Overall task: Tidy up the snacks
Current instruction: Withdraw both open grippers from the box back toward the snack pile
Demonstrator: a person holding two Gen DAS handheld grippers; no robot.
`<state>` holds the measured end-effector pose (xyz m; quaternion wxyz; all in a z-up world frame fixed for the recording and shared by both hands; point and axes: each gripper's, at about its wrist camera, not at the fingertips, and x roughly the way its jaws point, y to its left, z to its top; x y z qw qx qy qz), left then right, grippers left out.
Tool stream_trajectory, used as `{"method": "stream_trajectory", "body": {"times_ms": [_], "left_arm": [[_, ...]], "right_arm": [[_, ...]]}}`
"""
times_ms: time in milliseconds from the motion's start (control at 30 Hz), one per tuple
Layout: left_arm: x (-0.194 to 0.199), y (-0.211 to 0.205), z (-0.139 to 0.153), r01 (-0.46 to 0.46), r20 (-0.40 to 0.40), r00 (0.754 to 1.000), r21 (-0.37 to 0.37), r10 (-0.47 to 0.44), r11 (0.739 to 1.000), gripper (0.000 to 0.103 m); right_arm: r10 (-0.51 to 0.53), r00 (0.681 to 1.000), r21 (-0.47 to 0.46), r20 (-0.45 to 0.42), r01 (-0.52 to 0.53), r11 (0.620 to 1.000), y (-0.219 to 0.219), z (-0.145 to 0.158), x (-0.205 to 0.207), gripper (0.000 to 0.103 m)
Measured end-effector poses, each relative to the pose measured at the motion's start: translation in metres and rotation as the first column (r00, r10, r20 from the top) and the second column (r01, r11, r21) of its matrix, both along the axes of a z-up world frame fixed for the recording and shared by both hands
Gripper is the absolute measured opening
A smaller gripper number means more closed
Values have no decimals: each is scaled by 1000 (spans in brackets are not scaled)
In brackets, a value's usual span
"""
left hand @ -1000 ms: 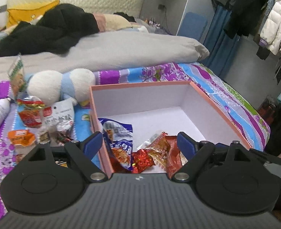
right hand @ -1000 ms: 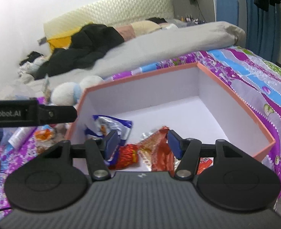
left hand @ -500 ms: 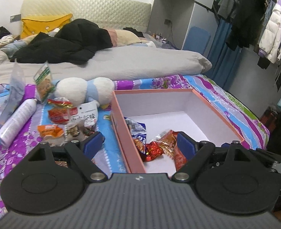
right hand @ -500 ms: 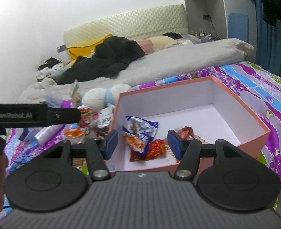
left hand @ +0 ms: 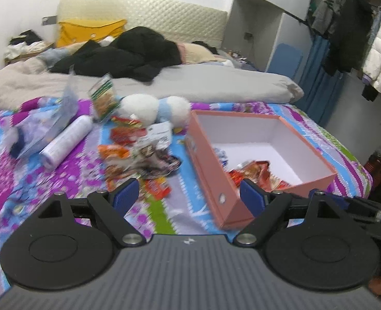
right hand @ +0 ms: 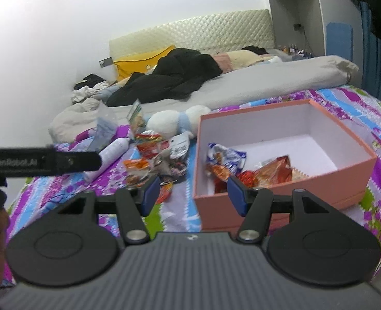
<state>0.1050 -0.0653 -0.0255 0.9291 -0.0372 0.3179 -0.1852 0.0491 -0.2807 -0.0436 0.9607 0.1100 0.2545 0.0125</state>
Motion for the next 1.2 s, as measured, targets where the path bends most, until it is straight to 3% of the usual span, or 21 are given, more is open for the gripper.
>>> {"method": "stream_trajectory", "body": {"times_ms": [467,700,1200], "left_arm": [[-66,79,-25,-185,-52,982,-73,182,980,88],[-86,89,-34,-190,-64,981,-104,184,976,88],[-46,113,-69,-241,-124,967,-158,223,958,88]], "right_arm": [[134,989,-33,-70,-136,990,54,-6,-36,60],[165,983,-50,-79,-169,984,72,-8,-49,60],[148,983,-99,-105,-159,982,85,-23,-16,60]]}}
